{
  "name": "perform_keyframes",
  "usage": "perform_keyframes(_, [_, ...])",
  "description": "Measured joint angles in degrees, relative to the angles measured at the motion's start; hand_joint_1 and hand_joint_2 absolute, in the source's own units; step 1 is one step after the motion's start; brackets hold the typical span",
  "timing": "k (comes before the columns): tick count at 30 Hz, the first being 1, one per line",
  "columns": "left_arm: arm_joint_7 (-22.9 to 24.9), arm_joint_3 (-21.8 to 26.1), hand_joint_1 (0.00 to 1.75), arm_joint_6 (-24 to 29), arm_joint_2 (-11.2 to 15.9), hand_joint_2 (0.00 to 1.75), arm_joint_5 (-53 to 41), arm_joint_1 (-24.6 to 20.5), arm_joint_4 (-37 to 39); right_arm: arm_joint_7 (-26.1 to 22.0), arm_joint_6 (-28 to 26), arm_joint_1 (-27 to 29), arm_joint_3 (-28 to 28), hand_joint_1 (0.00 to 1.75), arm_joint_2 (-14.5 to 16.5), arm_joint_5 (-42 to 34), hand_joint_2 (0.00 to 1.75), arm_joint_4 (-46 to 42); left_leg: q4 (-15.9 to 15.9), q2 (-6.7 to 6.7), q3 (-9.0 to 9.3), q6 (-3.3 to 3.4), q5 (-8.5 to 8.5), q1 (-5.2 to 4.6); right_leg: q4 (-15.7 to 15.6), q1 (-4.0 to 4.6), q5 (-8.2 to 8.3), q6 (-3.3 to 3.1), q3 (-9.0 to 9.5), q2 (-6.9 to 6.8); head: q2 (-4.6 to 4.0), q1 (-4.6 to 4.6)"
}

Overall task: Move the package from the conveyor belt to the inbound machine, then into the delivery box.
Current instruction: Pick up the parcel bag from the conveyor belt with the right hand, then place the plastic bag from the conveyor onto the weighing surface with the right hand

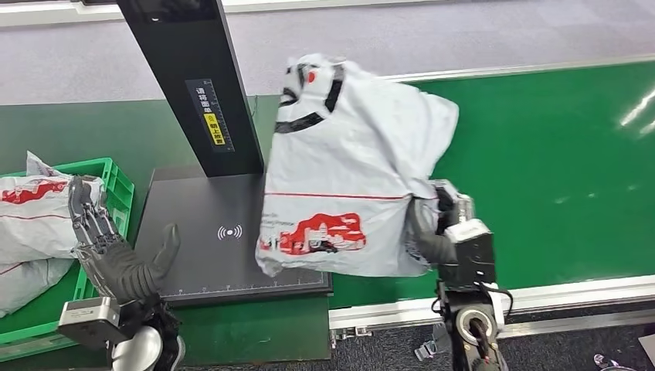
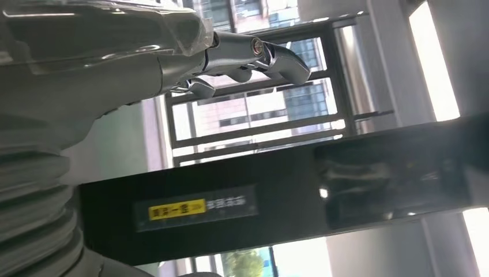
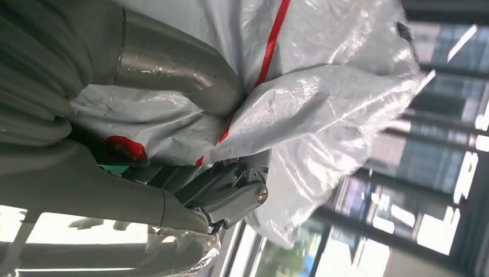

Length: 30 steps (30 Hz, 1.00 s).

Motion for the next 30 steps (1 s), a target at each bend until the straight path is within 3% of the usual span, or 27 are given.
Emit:
perform_keyframes(6, [0.93,0.75,0.00,0.25,0.00,1.75,0.06,-2.04,-0.27,3.80,5.69,-5.49,4.11,1.75,2.23,0.09,1.75,11.09,0.00,-0.07,-0.07,-0.02,0.07,0.02,0.04,0.03,0.03,-0.03,-0.03,-0.07,0.00,0.02])
perform_keyframes(13, [2.97,1.22,0.00,-0.58,-0.02,1.75,-0.07,-4.81,0.09,3.66,6.99,-12.44,9.66,1.75,6.41,1.73,1.75,33.23,0.00,-0.11,-0.09,-0.04,0.11,0.04,0.05,0.05,0.05,-0.07,-0.07,-0.10,0.00,0.01])
perform_keyframes(17, [3.22,1.53,0.00,-0.87,-0.02,1.75,-0.14,-5.54,0.56,4.04,7.36,-14.86,11.24,0.05,7.47,2.52,1.75,40.87,0.00,-0.10,-0.11,-0.04,0.10,0.03,0.04,0.04,0.05,-0.07,-0.09,-0.08,0.00,0.02])
perform_keyframes(30, [4.19,2.16,0.00,-1.19,-0.04,1.75,-1.32,-5.88,1.17,7.01,5.64,-17.92,13.07,0.00,8.05,5.97,1.75,48.22,0.01,-0.09,-0.10,-0.04,0.11,0.04,0.04,0.04,0.05,-0.07,-0.09,-0.08,0.00,0.02])
